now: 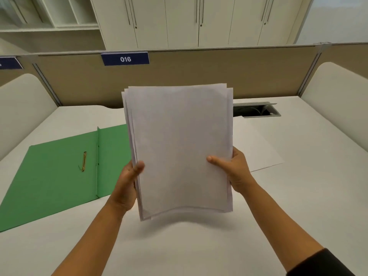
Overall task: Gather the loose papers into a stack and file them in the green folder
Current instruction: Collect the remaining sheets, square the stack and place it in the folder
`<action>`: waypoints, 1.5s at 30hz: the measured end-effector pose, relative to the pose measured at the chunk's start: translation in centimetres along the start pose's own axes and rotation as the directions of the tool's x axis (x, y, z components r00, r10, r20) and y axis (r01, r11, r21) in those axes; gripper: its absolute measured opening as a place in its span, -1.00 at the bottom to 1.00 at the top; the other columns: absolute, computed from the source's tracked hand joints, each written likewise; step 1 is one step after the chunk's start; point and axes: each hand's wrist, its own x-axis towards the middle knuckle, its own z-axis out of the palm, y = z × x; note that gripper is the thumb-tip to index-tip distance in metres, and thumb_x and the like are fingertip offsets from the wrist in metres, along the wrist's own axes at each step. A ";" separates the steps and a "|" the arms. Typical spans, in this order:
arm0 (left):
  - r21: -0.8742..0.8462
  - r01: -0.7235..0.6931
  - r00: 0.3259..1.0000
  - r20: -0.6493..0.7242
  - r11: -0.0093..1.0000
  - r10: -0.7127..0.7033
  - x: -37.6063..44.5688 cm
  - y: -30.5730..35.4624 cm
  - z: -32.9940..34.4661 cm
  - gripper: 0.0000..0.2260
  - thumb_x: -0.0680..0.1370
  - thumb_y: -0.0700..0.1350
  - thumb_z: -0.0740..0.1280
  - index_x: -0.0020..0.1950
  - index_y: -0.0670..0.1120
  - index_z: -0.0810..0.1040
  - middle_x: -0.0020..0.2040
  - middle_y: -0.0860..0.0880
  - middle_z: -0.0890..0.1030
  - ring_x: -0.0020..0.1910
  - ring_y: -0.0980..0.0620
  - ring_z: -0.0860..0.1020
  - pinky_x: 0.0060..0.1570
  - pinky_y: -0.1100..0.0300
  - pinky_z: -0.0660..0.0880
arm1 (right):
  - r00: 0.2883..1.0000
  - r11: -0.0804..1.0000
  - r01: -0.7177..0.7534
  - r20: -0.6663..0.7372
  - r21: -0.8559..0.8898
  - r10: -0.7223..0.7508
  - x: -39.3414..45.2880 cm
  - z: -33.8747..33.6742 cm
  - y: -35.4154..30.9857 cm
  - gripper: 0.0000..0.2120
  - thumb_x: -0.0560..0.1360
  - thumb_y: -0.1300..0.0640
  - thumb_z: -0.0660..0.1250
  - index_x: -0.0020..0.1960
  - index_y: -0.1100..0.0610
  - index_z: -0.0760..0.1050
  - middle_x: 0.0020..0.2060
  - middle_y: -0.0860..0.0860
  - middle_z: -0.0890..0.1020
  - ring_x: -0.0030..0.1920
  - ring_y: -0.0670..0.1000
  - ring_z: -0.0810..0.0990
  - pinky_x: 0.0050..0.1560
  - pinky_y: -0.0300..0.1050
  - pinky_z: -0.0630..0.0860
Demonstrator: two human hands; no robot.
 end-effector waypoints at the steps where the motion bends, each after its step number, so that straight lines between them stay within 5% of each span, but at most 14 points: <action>1: 0.070 -0.051 0.999 -0.008 0.996 0.052 0.2 0.4 0.2 -0.28 -0.08 0.32 0.53 -0.01 0.03 0.63 -0.15 0.06 0.72 -0.08 0.01 0.66 -0.11 0.11 0.61 | 0.999 0.999 0.032 0.013 -0.024 -0.032 0.0 0.2 -0.3 -0.64 0.18 0.16 0.51 -0.04 0.02 0.55 -0.11 0.01 0.67 -0.14 0.02 0.67 -0.13 -0.04 0.66; 4: 0.141 -0.112 0.994 0.004 0.984 0.112 0.2 1.0 0.6 -0.46 -0.08 0.25 0.56 -0.16 0.10 0.68 -0.22 0.09 0.72 -0.20 0.12 0.67 -0.23 0.24 0.59 | 0.996 0.996 0.055 0.072 -0.065 -0.050 0.1 0.6 -0.6 -0.59 0.10 0.12 0.57 -0.07 0.00 0.57 -0.17 -0.07 0.67 -0.21 -0.06 0.68 -0.22 -0.13 0.65; 9: 0.158 -0.058 0.997 -0.041 0.986 0.065 -0.2 0.1 0.3 -0.39 -0.11 0.22 0.59 -0.13 0.03 0.66 -0.19 0.06 0.72 -0.20 0.09 0.67 -0.18 0.20 0.61 | 0.993 0.997 -0.011 0.113 -0.074 0.020 0.2 0.7 0.4 -0.53 0.01 -0.01 0.56 -0.09 0.04 0.62 -0.20 -0.07 0.71 -0.19 -0.02 0.69 -0.24 -0.15 0.61; 15: 0.103 -0.079 0.995 -0.057 0.992 0.085 -0.3 0.4 1.0 -0.57 -0.01 0.07 0.59 -0.16 0.10 0.69 -0.22 0.07 0.72 -0.22 0.10 0.67 -0.24 0.20 0.60 | 0.991 0.998 -0.005 0.131 -0.061 0.013 0.3 0.7 0.0 -0.53 0.04 -0.02 0.54 -0.07 0.04 0.61 -0.18 -0.04 0.70 -0.18 0.01 0.68 -0.21 -0.10 0.62; 18: 0.170 -0.135 0.981 -0.119 0.976 0.156 0.0 0.8 2.3 -0.76 0.21 -0.12 0.48 -0.20 0.17 0.68 -0.27 0.13 0.70 -0.26 0.17 0.65 -0.19 0.20 0.60 | 0.997 1.000 0.014 0.081 -0.005 -0.013 0.3 1.4 -0.2 -0.51 0.02 -0.01 0.54 -0.06 0.03 0.60 -0.18 -0.04 0.70 -0.20 -0.01 0.68 -0.25 -0.13 0.62; 25: 0.263 -0.345 0.929 -0.041 0.901 0.368 -0.1 3.8 2.1 -0.66 0.31 -0.23 0.35 -0.23 0.26 0.66 -0.30 0.22 0.68 -0.29 0.25 0.61 -0.21 0.30 0.58 | 0.990 0.989 0.126 0.059 0.079 -0.131 0.4 1.6 -2.4 -0.63 0.10 0.18 0.54 -0.10 0.05 0.59 -0.27 -0.12 0.71 -0.26 -0.09 0.67 -0.25 -0.15 0.61; 28: 0.278 -0.255 0.961 -0.031 0.926 0.274 -0.5 2.1 1.2 -0.74 0.20 -0.11 0.46 -0.20 0.19 0.67 -0.28 0.22 0.69 -0.27 0.27 0.63 -0.25 0.37 0.55 | 0.996 0.998 0.035 0.074 0.055 -0.039 0.1 2.0 -0.5 -0.55 0.00 0.07 0.56 -0.12 0.07 0.61 -0.25 -0.09 0.72 -0.21 -0.01 0.68 -0.26 -0.16 0.60; 31: 0.241 -0.133 0.982 -0.102 0.961 0.161 -0.9 -0.2 0.6 -0.62 0.12 -0.06 0.48 -0.07 0.05 0.59 -0.23 0.20 0.70 -0.23 0.25 0.64 -0.26 0.39 0.54 | 0.997 0.999 -0.051 0.057 0.013 0.050 -0.5 2.7 1.8 -0.50 -0.03 0.00 0.55 -0.11 0.06 0.60 -0.23 -0.07 0.70 -0.15 0.07 0.66 -0.29 -0.21 0.59; 35: 0.241 -0.138 0.970 -0.165 0.961 0.180 -0.9 -0.4 0.6 -0.58 0.12 -0.04 0.51 -0.06 0.05 0.55 -0.24 0.21 0.69 -0.25 0.25 0.63 -0.29 0.38 0.55 | 0.999 1.000 -0.021 0.035 -0.011 0.022 -0.1 2.9 1.7 -0.52 0.01 0.03 0.56 -0.09 0.05 0.58 -0.20 -0.05 0.67 -0.20 0.00 0.65 -0.29 -0.21 0.60; 41: 0.210 -0.105 0.968 -0.201 0.972 0.148 -1.3 -1.4 0.2 -0.37 -0.09 0.30 0.55 -0.11 0.05 0.61 -0.25 0.17 0.70 -0.25 0.22 0.64 -0.24 0.33 0.58 | 0.992 0.996 -0.089 0.083 -0.030 0.091 -1.1 3.1 3.7 -0.51 -0.03 0.05 0.58 -0.12 -0.04 0.58 -0.22 -0.13 0.70 -0.18 -0.09 0.67 -0.27 -0.29 0.58; 45: 0.181 -0.062 0.974 -0.201 0.982 0.099 -1.1 -1.5 0.0 -0.43 -0.12 0.30 0.55 -0.18 0.12 0.67 -0.28 0.15 0.70 -0.30 0.19 0.64 -0.28 0.27 0.61 | 0.993 0.995 -0.099 0.068 -0.010 0.099 -0.6 3.1 4.0 -0.51 -0.02 -0.01 0.56 -0.09 -0.04 0.58 -0.18 -0.13 0.68 -0.19 -0.12 0.67 -0.24 -0.25 0.59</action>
